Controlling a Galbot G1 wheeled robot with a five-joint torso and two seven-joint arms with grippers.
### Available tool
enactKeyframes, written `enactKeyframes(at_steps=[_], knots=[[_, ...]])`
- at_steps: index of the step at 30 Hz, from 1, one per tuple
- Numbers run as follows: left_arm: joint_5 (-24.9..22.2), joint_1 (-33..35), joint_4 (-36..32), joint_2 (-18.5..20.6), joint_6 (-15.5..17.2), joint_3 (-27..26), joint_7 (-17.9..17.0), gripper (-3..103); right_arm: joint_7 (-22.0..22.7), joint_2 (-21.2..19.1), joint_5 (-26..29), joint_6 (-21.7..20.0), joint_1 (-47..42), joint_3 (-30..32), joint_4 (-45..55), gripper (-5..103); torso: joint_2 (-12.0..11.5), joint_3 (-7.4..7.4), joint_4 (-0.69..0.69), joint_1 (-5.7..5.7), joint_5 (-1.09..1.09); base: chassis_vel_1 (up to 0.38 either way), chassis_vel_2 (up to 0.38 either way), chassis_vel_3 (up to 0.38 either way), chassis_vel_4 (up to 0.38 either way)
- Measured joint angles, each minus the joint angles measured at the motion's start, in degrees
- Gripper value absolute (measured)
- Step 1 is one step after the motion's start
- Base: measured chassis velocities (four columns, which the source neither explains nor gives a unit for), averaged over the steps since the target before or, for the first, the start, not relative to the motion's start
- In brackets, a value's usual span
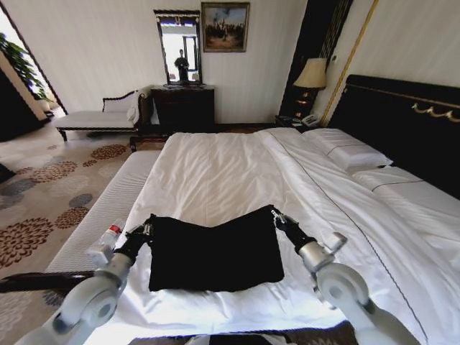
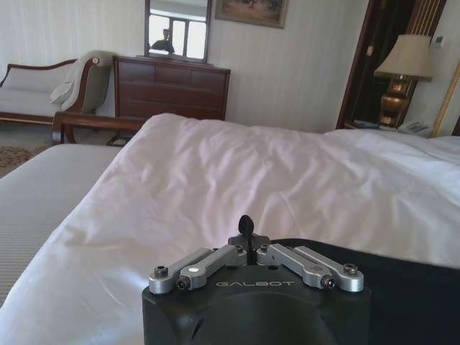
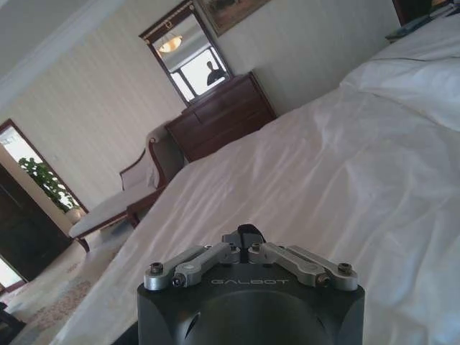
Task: Fold the clothes on the bed.
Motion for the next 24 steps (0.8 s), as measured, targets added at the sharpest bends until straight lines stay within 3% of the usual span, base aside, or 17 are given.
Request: enactKeyframes(at_steps=[3, 4, 6, 7, 10, 11, 17, 24], knots=[[-0.83, -6.16, 4.52, 0.12, -0.02, 4.38, 0.01, 1, -0.81, -0.34, -0.36, 0.48, 5.29, -3.54, -6.4, 0, 0.01, -0.01, 0.02, -0.01, -0.02, 0.0, 0.0, 0.0, 0.0], [-1.76, -12.76, 8.74, -0.48, -0.09, 8.71, -0.05, 1, -1.58, -0.18, -1.23, 1.23, 9.37, -6.35, -11.44, 0, 0.0, -0.01, 0.0, -0.01, 0.0, 0.0, 0.0, 0.0, 0.0], [-2.26, -19.52, 14.23, -2.27, -0.27, 13.62, -0.09, 1, -2.37, 0.6, -2.3, 2.09, 13.58, -9.12, -16.79, 0, 0.01, -0.01, -0.01, -0.01, 0.01, 0.0, 0.0, 0.0, 0.0], [-2.26, -19.52, 14.23, -2.27, -0.27, 13.62, -0.09, 1, -2.37, 0.6, -2.3, 2.09, 13.58, -9.12, -16.79, 0, 0.01, -0.01, -0.01, -0.01, 0.01, 0.0, 0.0, 0.0, 0.0], [-2.34, -29.81, 26.17, -7.53, -1.0, 20.87, 0.2, 1, -4.08, 2.95, -5.42, 4.45, 19.89, -13.31, -27.67, 0, 0.0, 0.0, 0.0, 0.01, 0.0, 0.0, 0.0, 0.0, 0.0], [-2.34, -29.81, 26.17, -7.53, -1.0, 20.87, 0.2, 1, -4.08, 2.95, -5.42, 4.45, 19.89, -13.31, -27.67, 0, 0.0, 0.0, 0.0, 0.01, 0.0, 0.0, 0.0, 0.0, 0.0], [0.68, -41.3, 41.95, -15.02, -3.41, 27.48, 3.25, 1, -7.21, 6.24, -8.98, 7.4, 26.42, -16.18, -40.96, 0, 0.0, -0.01, -0.04, -0.02, -0.02, 0.0, 0.0, 0.0, 0.0], [1.66, -46.8, 50.5, -17.91, -4.89, 29.95, 5.31, 1, -9.01, 8.55, -10.28, 9.38, 31.54, -17.7, -48.19, 0, 0.01, -0.02, -0.01, -0.01, -0.01, 0.0, 0.0, 0.0, 0.0]])
